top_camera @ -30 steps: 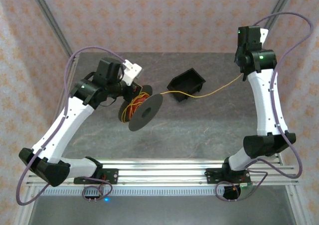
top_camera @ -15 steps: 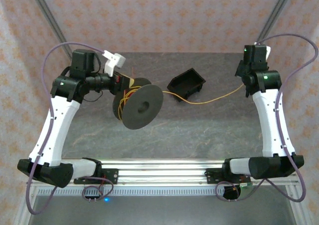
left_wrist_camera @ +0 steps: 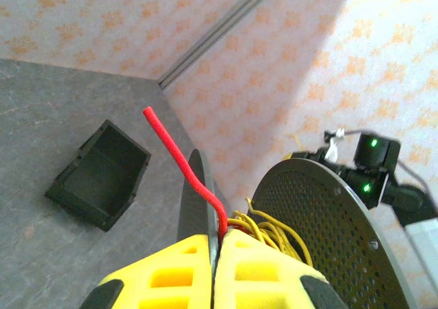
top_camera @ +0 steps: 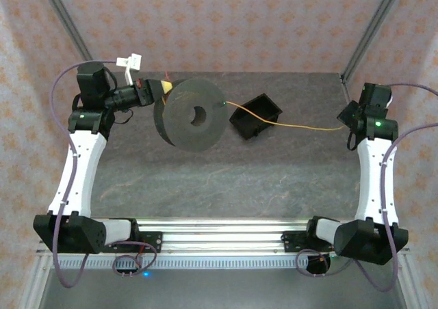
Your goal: Wrap the cables
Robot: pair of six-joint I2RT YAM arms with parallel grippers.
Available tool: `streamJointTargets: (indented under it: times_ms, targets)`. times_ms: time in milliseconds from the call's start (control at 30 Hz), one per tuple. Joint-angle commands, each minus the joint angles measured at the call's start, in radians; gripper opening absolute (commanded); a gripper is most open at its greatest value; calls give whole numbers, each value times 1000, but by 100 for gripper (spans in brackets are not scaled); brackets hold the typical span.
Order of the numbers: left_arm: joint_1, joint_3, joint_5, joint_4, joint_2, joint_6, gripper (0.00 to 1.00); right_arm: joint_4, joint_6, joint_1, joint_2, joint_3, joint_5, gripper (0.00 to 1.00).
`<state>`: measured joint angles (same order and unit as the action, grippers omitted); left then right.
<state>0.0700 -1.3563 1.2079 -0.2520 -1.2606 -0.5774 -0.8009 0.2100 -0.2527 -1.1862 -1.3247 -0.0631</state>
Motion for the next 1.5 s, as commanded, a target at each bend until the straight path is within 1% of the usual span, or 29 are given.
streamJointTargets:
  times_ms: [0, 133, 167, 233, 267, 333, 367, 433, 500, 567, 633, 933, 1100, 1167, 1233, 1367, 1467]
  targets:
    - [27, 1, 34, 247, 49, -182, 0, 71, 17, -14, 28, 21, -75, 0]
    - [25, -1, -11, 210, 54, -182, 0, 144, 80, -15, 30, 45, -262, 0]
    - [28, 6, -22, 210, 59, -181, 0, 165, 97, -14, 28, 55, -293, 0]
    - [32, 12, -36, 213, 64, -185, 0, 167, 111, -15, 21, 67, -279, 0]
    - [42, 22, -43, 238, 67, -211, 0, 145, 101, -15, 13, 64, -241, 0]
    - [67, 42, -34, 336, 66, -300, 0, 104, 81, -27, 7, 70, -169, 0]
    - [87, 49, -31, 384, 63, -352, 0, 94, 80, -50, 6, 79, -157, 0]
    - [129, 56, -30, 451, 58, -430, 0, 93, 83, -111, 6, 105, -184, 0]
    - [160, 54, -42, 462, 53, -460, 0, 90, 73, -139, -18, 123, -181, 0]
    - [178, 52, -61, 435, 48, -457, 0, 85, 67, -144, -21, 127, -177, 0]
    - [189, 57, -74, 430, 44, -462, 0, 93, 72, -143, -21, 128, -200, 0]
    - [205, 49, -135, 393, 51, -453, 0, 100, 78, -143, -38, 129, -245, 0]
    - [217, 41, -192, 331, 66, -416, 0, 82, 57, -143, -44, 147, -176, 0]
    - [221, 34, -203, 304, 67, -396, 0, 79, 52, -143, -47, 149, -166, 0]
    - [223, 31, -213, 294, 67, -392, 0, 88, 58, -144, -52, 156, -188, 0]
    - [220, 20, -260, 283, 67, -392, 0, 131, 87, -133, -56, 189, -316, 0]
    - [203, 20, -324, 272, 70, -389, 0, 174, 103, -60, -39, 231, -353, 0]
